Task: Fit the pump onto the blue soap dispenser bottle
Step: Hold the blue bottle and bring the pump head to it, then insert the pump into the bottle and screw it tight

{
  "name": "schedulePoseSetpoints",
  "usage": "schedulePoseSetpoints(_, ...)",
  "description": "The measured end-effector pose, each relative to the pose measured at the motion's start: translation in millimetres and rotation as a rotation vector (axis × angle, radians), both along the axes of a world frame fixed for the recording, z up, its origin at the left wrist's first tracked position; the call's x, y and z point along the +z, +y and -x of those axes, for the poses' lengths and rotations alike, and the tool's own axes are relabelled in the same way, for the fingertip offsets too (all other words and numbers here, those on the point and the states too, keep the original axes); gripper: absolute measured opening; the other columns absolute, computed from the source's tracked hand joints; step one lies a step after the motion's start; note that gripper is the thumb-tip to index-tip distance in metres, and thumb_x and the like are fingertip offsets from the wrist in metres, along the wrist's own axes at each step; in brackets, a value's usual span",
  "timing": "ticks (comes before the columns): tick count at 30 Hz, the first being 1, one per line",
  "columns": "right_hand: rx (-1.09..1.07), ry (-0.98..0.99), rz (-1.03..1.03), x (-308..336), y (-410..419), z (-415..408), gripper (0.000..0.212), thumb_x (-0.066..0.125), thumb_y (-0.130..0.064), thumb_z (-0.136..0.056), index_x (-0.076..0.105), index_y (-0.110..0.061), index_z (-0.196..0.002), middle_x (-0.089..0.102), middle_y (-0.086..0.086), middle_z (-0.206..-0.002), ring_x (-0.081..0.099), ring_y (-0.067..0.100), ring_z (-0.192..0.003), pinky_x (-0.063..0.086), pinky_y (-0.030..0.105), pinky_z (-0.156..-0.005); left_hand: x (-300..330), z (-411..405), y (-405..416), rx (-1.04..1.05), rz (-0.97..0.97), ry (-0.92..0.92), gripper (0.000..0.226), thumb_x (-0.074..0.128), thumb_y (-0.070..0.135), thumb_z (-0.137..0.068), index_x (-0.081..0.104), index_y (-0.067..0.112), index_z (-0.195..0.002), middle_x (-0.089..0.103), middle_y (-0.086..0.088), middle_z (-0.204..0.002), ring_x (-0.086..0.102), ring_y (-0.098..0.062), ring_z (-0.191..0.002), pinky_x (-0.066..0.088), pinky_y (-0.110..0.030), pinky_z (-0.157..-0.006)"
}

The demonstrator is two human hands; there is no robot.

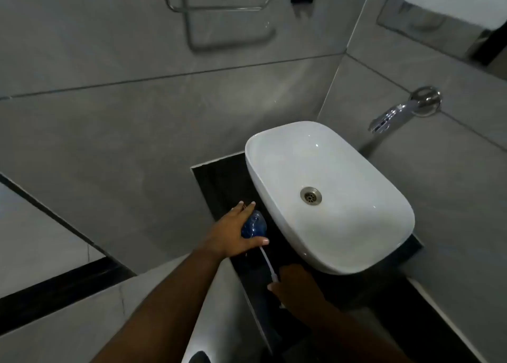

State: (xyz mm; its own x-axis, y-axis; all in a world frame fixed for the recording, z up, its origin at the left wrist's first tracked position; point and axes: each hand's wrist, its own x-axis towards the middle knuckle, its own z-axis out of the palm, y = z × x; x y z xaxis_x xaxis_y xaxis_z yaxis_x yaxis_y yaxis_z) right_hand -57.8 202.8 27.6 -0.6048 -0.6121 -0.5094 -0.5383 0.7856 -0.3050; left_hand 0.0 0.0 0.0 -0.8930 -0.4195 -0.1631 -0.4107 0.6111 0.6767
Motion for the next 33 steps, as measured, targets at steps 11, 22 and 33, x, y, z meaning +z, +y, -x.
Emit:
schedulePoseSetpoints(11,0.020,0.181,-0.042,0,7,-10,0.029,0.047,-0.037,-0.096,0.065,-0.018,-0.109,0.070,0.005,-0.112,0.066,0.025,-0.106,0.050,0.039,-0.095,2,13,-13,-0.039,0.127,-0.052,0.101,0.061,0.073,-0.075,0.009,0.035,-0.153,0.012,-0.009,-0.162,0.015,-0.031,-0.147,0.021,-0.046,-0.116)
schedulePoseSetpoints(22,0.013,0.134,0.170,86,-9,17,0.022,0.062,-0.025,-0.088,0.067,-0.014,-0.106,0.072,0.005,-0.105,0.068,0.019,-0.093,0.056,0.030,-0.089,10,25,-21,-0.145,0.205,-0.121,0.094,0.058,0.073,-0.078,0.017,0.033,-0.152,0.012,-0.005,-0.163,0.008,-0.033,-0.148,0.014,-0.052,-0.116)
schedulePoseSetpoints(33,0.229,0.339,0.194,186,-48,58,0.034,0.065,-0.017,-0.088,0.062,-0.017,-0.121,0.066,0.004,-0.120,0.058,0.022,-0.112,0.043,0.025,-0.088,-4,19,-27,-0.161,0.353,-0.102,0.106,0.031,0.094,-0.067,0.006,0.036,-0.153,0.011,-0.007,-0.163,0.002,-0.033,-0.148,0.003,-0.048,-0.116)
